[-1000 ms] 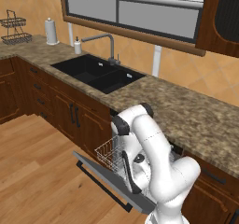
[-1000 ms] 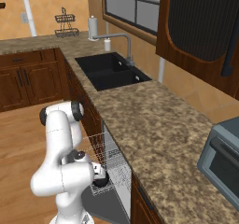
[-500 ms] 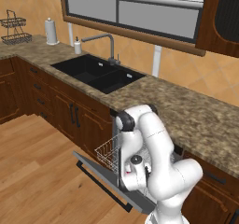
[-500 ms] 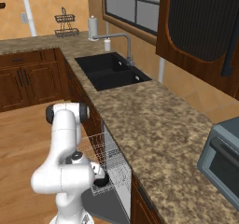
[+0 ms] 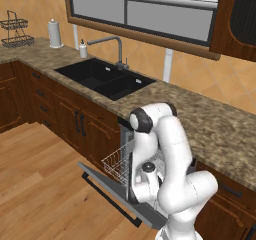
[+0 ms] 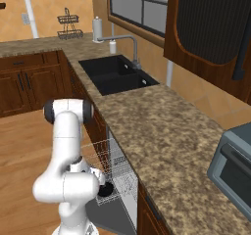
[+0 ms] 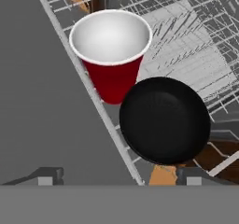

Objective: Pick up the cup and bowl from the counter, place them in the dishwasher, and close the dishwasher door.

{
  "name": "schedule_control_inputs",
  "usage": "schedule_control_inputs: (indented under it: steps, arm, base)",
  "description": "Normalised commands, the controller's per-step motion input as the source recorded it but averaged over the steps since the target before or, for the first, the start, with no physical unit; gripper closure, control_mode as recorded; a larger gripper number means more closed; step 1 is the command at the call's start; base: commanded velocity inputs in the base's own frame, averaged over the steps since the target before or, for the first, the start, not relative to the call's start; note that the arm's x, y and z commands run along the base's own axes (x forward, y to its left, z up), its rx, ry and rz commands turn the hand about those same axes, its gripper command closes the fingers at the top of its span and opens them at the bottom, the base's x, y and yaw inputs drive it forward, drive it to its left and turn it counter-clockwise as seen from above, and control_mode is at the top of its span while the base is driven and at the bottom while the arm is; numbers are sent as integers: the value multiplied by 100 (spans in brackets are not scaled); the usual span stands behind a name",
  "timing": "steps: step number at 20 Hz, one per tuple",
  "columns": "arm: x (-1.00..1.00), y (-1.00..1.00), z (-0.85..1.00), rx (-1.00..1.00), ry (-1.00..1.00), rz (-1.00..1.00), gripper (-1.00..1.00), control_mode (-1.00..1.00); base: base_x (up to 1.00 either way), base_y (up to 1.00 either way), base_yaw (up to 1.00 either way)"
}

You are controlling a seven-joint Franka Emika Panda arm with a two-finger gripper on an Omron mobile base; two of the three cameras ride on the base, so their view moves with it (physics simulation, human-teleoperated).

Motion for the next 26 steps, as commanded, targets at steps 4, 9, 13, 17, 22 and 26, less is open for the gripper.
schedule_control_inputs:
  steps: [4, 9, 13, 17, 22, 26]
  arm:
    - [-46, 100, 28, -1, 0, 8, -100, -100]
    - [41, 16, -31, -13, 1, 5, -100, -100]
    - [52, -17, -75, -18, 2, 8, -100, -100]
    - [57, -28, -94, -18, 3, 10, -100, -100]
    - [73, -52, -59, -16, 1, 4, -100, -100]
    - [82, -76, -6, -11, 0, 0, -100, -100]
  base:
    - [0, 0, 0]
    - [0, 0, 0]
    - [0, 0, 0]
    - [0, 0, 0]
    - [0, 0, 0]
    - [0, 0, 0]
